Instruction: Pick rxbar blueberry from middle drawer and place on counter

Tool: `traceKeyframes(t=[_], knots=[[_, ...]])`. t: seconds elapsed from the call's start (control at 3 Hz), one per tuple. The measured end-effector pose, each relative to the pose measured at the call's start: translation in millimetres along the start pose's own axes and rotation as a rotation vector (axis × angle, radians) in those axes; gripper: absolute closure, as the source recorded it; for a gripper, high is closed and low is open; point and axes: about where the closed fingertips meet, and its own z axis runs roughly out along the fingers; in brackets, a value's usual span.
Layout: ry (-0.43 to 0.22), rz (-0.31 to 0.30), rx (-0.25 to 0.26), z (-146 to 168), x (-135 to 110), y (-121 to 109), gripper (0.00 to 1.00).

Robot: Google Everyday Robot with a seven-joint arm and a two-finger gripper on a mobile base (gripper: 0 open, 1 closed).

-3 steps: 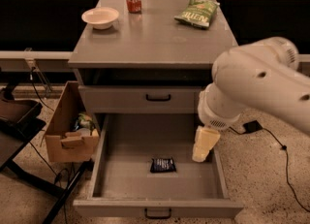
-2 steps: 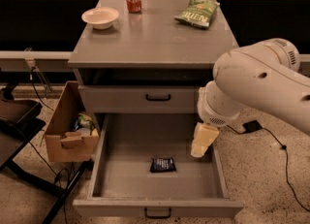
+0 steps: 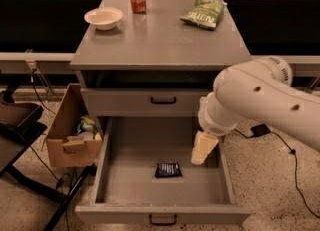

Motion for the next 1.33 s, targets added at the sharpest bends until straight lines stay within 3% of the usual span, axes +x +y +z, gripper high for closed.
traceKeyframes(t=[0.33,1.0,1.33], knots=[[-0.051,0.008,-0.01,73.7,1.8,1.7,0.0],[-0.116,-0.025,-0.01,182.7,-3.3,-1.8,0.0],[-0.117,-0.025,-0.012,183.3,-3.6,-1.3,0.0]])
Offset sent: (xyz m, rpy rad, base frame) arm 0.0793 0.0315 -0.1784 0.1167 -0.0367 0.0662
